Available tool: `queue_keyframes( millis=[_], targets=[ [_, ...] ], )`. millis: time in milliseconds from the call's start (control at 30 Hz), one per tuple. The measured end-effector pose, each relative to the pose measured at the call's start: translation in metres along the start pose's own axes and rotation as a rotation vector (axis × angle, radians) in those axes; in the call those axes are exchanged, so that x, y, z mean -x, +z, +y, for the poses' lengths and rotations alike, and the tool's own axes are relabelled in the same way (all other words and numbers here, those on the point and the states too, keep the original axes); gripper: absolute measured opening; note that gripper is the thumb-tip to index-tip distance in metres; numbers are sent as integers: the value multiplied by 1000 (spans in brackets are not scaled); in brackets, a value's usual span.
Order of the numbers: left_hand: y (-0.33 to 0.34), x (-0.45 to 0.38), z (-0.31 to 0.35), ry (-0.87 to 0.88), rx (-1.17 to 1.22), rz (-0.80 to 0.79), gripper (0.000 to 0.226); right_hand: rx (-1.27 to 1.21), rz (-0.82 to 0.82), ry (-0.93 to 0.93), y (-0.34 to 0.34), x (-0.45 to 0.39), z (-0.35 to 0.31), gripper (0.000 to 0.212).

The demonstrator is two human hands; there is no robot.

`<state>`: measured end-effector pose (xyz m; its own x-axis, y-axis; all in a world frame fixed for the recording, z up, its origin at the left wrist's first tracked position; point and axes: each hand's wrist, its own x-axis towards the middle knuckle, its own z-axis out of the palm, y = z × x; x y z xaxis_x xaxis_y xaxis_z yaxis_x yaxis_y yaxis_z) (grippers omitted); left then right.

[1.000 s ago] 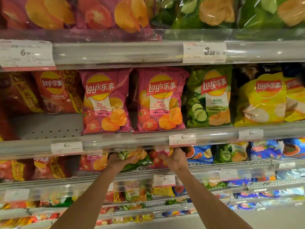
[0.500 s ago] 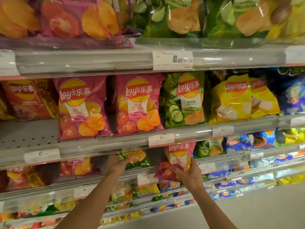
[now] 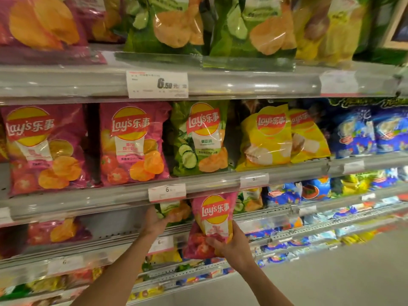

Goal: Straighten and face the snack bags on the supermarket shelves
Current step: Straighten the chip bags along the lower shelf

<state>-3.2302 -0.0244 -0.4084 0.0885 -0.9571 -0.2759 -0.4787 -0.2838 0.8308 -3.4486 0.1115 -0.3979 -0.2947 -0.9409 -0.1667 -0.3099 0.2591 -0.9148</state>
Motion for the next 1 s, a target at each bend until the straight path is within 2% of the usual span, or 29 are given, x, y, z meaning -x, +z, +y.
queue_keyframes(
  millis=[100,167,233,333,400,500,600,633,733,867,1000],
  targets=[
    [0,-2,0,54,-20,-110,62,-13,-29,-7,6,0,-3,57],
    [-8,-1,-6,64,-37,-188,64,-3,-34,-18,12,2,-7,57],
    [-19,2,-15,61,-117,-201,73,8,-40,-36,19,6,-12,59],
    [-42,13,-33,123,-418,-61,73,0,-57,-61,35,12,-21,56],
    [-63,22,-53,261,-595,85,62,-14,-83,-70,52,15,-30,57],
    [-102,40,-85,397,-719,191,49,-30,-115,-87,88,19,-46,61],
    [-137,49,-117,492,-818,242,49,1,-142,-116,128,19,-65,65],
    [-148,51,-125,483,-858,236,54,9,-161,-119,142,17,-71,67],
    [-173,53,-147,312,-1018,137,72,5,-174,-110,182,3,-88,69],
    [-184,51,-157,274,-1117,36,78,31,-107,-84,227,-21,-109,83],
    [-186,48,-150,215,-1111,-71,89,93,-76,-80,256,-45,-112,65]
  ],
)
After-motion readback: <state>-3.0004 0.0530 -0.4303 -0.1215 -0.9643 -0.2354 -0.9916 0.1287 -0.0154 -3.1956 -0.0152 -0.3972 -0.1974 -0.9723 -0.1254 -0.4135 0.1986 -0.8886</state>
